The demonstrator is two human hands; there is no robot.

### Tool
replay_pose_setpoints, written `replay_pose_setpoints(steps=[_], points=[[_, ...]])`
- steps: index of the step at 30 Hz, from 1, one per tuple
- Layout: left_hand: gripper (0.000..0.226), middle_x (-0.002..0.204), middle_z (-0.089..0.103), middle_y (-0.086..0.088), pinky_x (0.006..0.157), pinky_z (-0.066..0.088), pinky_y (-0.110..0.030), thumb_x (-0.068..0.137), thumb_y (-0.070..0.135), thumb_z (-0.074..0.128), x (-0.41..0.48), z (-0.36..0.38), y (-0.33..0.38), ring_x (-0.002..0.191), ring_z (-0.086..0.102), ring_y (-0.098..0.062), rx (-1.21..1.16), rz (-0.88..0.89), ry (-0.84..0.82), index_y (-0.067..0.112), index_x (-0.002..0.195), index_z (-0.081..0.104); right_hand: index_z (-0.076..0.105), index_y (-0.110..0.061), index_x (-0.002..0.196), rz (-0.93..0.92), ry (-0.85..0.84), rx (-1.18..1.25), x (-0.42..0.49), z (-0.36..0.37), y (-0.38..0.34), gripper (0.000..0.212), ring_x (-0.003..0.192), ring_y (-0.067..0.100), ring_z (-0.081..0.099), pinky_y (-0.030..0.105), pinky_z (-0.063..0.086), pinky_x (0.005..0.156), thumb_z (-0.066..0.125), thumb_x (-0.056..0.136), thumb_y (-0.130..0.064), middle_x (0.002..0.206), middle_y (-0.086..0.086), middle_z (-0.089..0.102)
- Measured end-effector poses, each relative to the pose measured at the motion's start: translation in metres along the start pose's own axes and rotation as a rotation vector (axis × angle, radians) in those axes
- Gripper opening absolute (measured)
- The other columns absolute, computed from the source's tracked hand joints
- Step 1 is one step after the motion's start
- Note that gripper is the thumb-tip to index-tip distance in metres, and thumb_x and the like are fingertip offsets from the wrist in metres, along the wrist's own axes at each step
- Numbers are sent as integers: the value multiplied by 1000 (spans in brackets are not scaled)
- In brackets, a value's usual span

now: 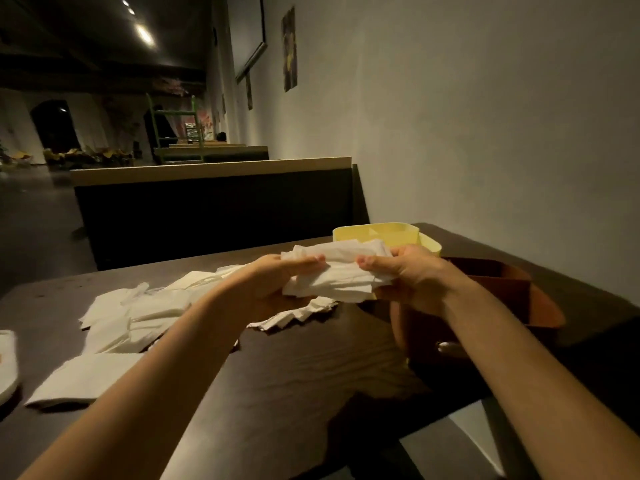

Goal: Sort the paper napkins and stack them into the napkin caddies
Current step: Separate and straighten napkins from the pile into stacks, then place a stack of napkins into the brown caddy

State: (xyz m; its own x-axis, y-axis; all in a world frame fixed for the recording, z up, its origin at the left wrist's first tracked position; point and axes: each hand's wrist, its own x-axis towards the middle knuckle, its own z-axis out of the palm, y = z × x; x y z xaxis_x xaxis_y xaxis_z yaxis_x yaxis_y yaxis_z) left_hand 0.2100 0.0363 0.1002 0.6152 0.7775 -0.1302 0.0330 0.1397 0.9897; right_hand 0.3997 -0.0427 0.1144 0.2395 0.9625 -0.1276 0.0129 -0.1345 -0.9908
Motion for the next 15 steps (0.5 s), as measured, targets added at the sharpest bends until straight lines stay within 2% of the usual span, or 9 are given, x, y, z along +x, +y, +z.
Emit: replay_pose_setpoints(steps=[2,4,6,7,9,11,12,14,15], points=[[21,93,61,-8,57,56,-20,84,20,66,20,29,12,73,63,-13,3,-23,-33,10,102,61,65,-1,102,-5,62,-16,-5,-33,-7,28,87,24,69,34,59,72,71,77,-12,96,12,71],[19,99,57,-11,56,57,-22,87,14,64,37,63,22,80,60,-17,15,-66,-36,8,103,57,63,2,103,20,139,-37,-11,-66,-10,25,90,28,68,40,58,74,68,81,-9,100,16,68],[36,111,52,-14,56,58,-26,85,9,66,50,97,27,87,58,-22,61,-119,-32,3,118,51,62,4,101,57,215,-133,-15,-100,-10,21,86,26,65,38,59,66,65,84,-7,103,18,65],[45,113,50,-14,59,58,-27,84,8,67,53,112,27,90,58,-23,115,-137,-15,1,124,47,63,5,98,77,252,-207,-17,-115,-8,18,86,26,65,39,59,70,65,84,-6,103,19,64],[47,98,52,-9,61,56,-22,87,10,66,57,133,23,83,57,-17,285,-99,2,-3,126,45,64,5,97,124,291,-351,-20,-135,-4,20,97,30,64,47,54,88,68,82,-8,105,20,65],[43,81,52,-2,58,53,-17,89,16,63,57,150,19,71,55,-12,471,-14,57,-2,125,48,66,4,96,170,299,-454,-21,-147,2,22,105,33,62,47,49,96,70,80,-10,108,20,66],[44,84,55,-3,67,54,-21,89,18,63,61,156,16,76,56,-15,515,-3,102,-1,127,49,67,4,95,183,290,-501,-21,-151,4,21,106,33,62,45,49,96,70,81,-12,108,20,66],[48,108,57,-8,86,49,-31,91,26,61,65,167,16,93,54,-20,628,-2,132,3,131,46,69,1,90,204,286,-558,-19,-154,7,18,104,33,62,46,49,96,70,81,-14,107,19,67],[49,113,53,-7,88,45,-30,93,33,57,57,174,18,97,52,-19,688,-42,149,6,132,45,69,0,88,207,293,-583,-19,-153,7,17,102,32,62,47,49,95,70,81,-14,105,18,67]])
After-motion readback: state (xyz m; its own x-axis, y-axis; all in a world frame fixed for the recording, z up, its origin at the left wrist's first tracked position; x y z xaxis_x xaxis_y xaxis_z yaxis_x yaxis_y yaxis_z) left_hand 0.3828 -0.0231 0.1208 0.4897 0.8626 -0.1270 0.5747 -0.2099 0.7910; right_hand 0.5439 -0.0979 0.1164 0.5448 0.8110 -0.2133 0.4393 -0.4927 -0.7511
